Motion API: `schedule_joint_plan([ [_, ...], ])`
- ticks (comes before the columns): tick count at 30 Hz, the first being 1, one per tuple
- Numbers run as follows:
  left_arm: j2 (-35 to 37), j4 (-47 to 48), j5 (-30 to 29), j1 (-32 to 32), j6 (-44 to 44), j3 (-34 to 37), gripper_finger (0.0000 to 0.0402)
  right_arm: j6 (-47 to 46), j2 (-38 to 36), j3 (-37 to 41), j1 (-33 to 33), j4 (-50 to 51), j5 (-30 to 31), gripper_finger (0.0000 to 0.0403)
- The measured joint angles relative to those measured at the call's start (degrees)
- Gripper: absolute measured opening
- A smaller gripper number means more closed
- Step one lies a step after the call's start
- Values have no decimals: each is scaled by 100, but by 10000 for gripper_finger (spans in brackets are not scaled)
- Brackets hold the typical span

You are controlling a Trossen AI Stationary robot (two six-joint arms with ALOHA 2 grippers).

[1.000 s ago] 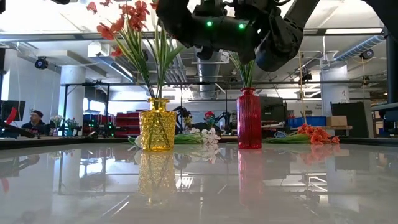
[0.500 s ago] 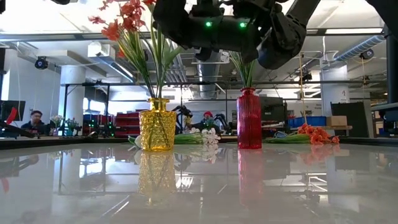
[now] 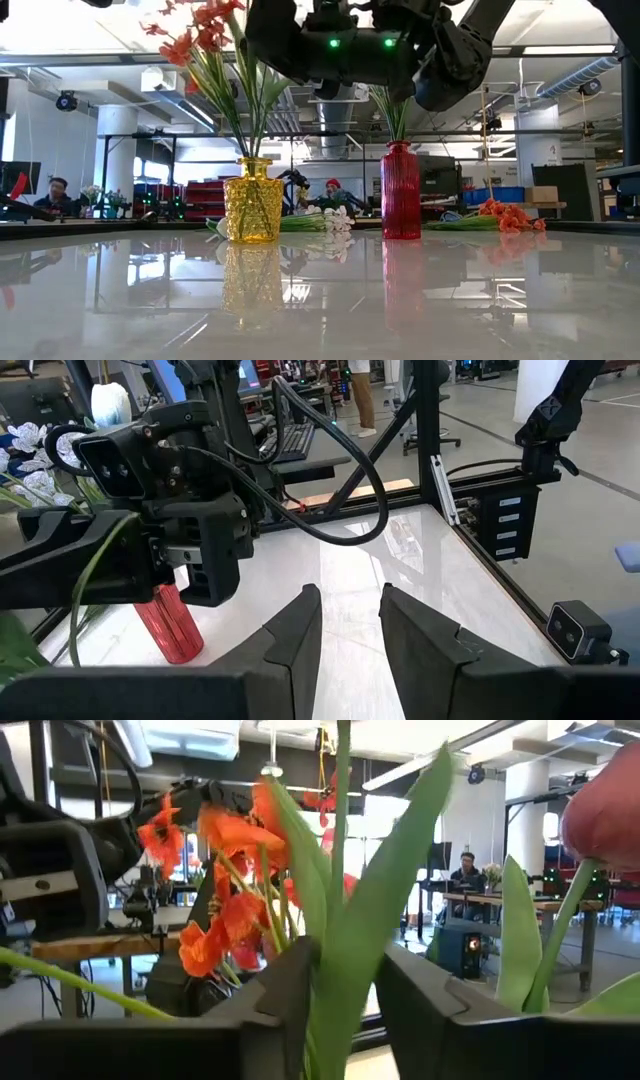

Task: Sort flowers into vase by color
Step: Put the red tulip into the yellow flower vase

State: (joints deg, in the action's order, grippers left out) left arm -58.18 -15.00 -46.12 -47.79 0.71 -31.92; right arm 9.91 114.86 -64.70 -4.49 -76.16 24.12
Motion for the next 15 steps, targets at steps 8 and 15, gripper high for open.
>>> schedule_joint_plan([
  [8,-1,0,-1,0,30,-4,91,-364,-652,3,-40,2114,0,191],
  [15,-1,4,-429,2,129,-4,91,-939,-1470,3,-157,4300,-5,236],
])
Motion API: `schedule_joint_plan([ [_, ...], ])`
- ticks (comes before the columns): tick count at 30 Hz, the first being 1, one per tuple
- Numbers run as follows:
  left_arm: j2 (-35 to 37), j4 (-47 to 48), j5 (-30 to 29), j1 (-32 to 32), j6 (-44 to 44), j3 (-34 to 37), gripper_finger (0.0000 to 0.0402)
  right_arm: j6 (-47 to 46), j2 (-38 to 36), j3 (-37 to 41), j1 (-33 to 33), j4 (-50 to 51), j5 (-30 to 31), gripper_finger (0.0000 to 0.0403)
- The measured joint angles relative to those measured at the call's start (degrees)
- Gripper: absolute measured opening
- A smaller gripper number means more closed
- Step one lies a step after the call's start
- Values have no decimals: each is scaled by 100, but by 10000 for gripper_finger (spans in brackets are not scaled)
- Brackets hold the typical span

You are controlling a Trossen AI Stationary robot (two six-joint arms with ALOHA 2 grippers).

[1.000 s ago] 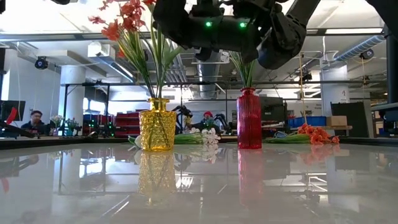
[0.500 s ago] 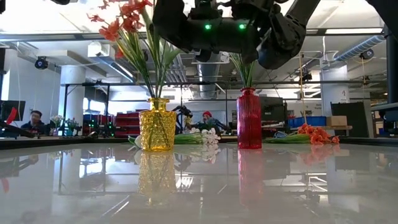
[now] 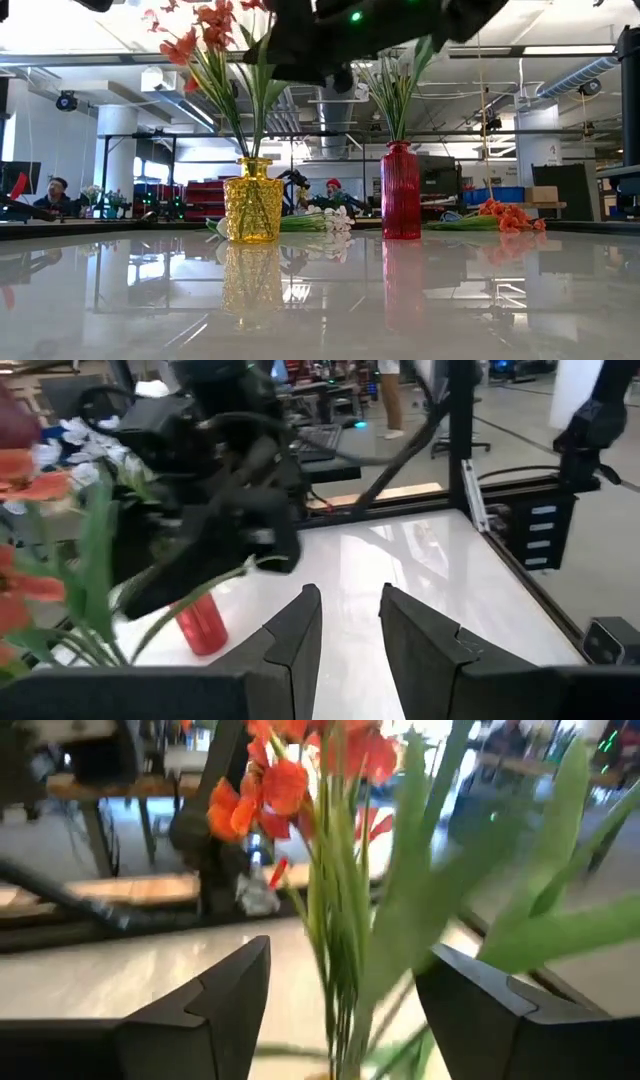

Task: Sort flowers into vase by color
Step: Put the red tulip into the yellow flower vase, then put the orange flowers into the yellow flower vase

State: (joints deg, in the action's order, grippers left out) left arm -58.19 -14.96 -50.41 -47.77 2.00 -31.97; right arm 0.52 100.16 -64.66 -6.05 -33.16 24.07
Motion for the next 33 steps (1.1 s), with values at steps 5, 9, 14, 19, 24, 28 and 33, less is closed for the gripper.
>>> schedule_joint_plan([
  [5,0,-2,-20,2,2,7,91,-413,-426,-9,-142,970,-2,247],
  [9,0,4,-20,1,2,-8,91,-694,-685,-9,-261,1618,1,245],
  [14,0,0,-22,-2,2,-15,91,-883,-937,-31,-465,2309,3,245],
  [19,0,0,-22,-2,48,-15,91,-1216,-1308,-247,-809,3802,-145,241],
  [24,-1,-5,-22,0,50,-15,91,-2565,-1699,-612,-1146,6056,-1036,235],
  [28,-1,-2,-22,0,50,-15,91,-3994,-1854,-795,-1397,7994,-1548,230],
  [33,-2,-7,-22,0,61,-15,91,-5583,-1963,-820,-1511,10172,-1512,221],
])
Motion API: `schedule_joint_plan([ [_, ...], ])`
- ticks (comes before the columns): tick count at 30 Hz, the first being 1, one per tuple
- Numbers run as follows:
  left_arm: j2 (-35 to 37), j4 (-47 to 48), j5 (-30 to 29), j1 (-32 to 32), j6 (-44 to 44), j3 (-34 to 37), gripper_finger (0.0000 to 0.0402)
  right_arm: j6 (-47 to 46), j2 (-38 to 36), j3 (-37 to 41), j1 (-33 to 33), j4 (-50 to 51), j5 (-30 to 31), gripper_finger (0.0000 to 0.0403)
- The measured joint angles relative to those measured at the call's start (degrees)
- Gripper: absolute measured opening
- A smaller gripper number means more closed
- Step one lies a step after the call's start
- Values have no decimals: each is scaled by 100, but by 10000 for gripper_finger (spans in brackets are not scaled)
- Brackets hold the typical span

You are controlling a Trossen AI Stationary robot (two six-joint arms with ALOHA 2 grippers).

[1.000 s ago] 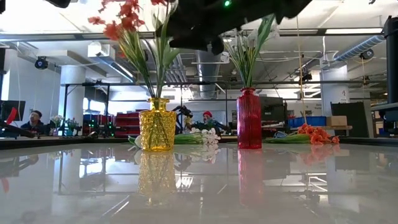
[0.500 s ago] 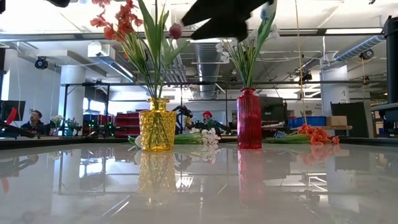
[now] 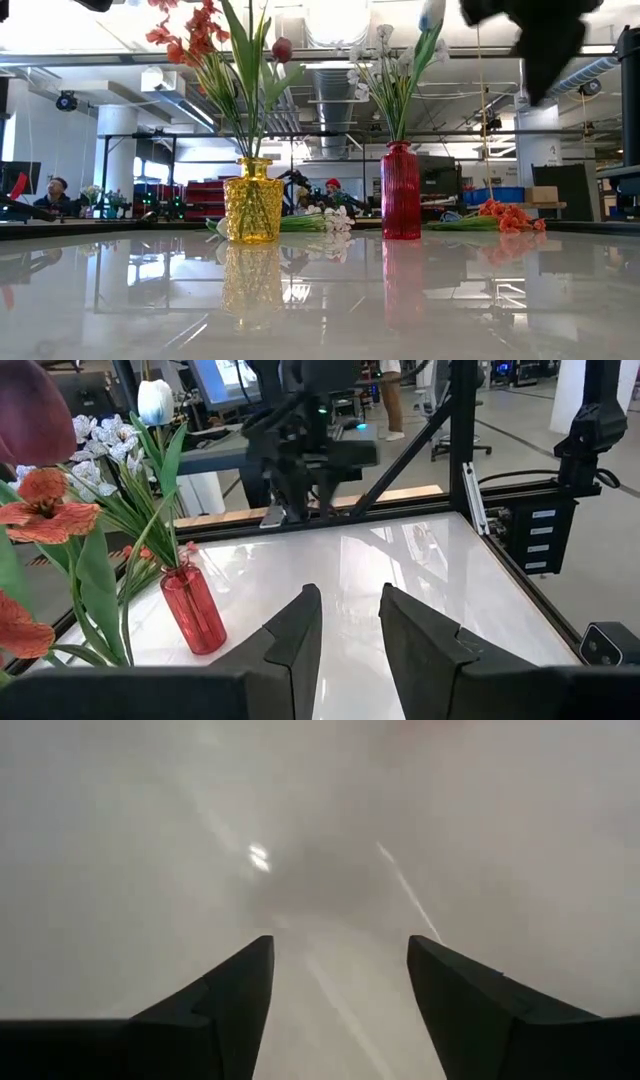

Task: Sort flowers into vase by color
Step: Put the orange flowers into the yellow flower vase

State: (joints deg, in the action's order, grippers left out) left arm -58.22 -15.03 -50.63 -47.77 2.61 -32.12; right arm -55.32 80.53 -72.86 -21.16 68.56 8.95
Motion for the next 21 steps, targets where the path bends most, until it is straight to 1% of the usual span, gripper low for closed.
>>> schedule_joint_plan([
  [2,0,0,0,0,0,0,91,-152,-79,0,9,665,7,219],
  [5,0,2,0,4,-52,0,91,-6,-243,9,56,1318,85,219],
  [8,0,4,0,4,-61,0,91,-133,-492,12,361,1676,469,219],
  [11,0,7,0,4,-68,0,91,-342,-840,44,822,1725,879,219],
  [15,0,7,0,4,-205,0,91,-142,-1390,143,1384,1719,1125,219],
  [18,0,9,0,4,-309,0,91,-214,-1743,258,1900,1720,1342,219],
  [21,0,9,0,4,-384,0,91,-578,-1997,380,2398,1678,1885,219],
])
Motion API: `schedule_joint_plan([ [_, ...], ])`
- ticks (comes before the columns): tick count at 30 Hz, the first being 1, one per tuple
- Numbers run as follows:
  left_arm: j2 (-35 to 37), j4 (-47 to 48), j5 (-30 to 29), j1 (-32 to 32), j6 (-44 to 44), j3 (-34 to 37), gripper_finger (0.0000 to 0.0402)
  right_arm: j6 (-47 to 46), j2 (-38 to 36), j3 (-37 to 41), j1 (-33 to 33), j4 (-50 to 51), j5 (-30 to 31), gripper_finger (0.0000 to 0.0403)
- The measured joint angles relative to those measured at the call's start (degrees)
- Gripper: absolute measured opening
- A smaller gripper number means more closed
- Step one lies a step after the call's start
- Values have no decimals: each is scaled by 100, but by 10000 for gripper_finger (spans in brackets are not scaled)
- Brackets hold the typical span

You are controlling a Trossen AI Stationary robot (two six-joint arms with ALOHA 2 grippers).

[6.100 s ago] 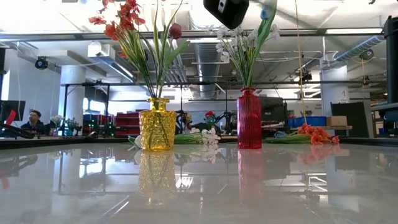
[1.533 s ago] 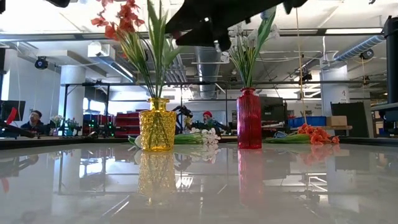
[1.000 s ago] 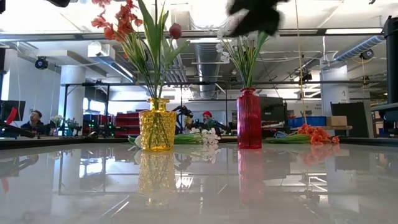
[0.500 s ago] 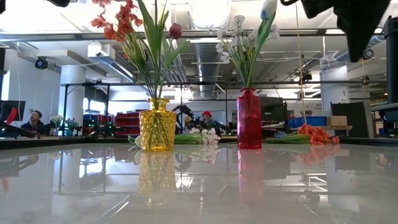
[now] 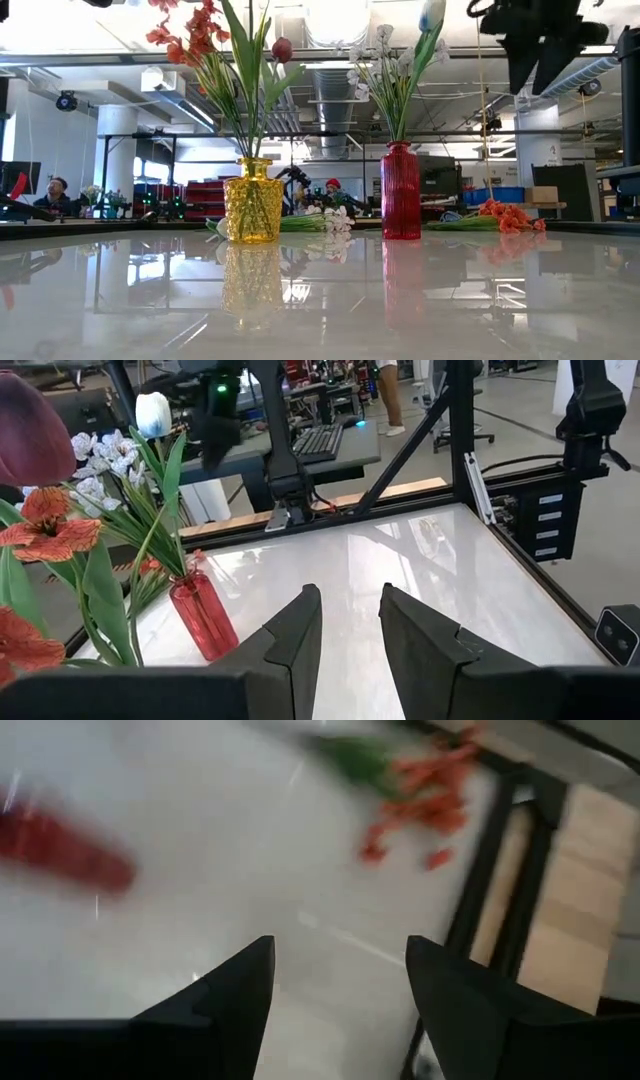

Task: Sort flowers into vase by color
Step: Put the orange flowers into the yellow flower vase

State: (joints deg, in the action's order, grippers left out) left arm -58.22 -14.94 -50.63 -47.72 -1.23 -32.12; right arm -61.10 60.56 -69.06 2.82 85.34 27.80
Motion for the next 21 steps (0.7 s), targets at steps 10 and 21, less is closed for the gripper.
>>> schedule_joint_plan([
  [10,0,4,0,0,-187,0,91,68,11,61,1829,-702,239,219],
  [21,2,480,-262,-9,-259,0,91,242,192,-79,4037,-2000,0,219],
])
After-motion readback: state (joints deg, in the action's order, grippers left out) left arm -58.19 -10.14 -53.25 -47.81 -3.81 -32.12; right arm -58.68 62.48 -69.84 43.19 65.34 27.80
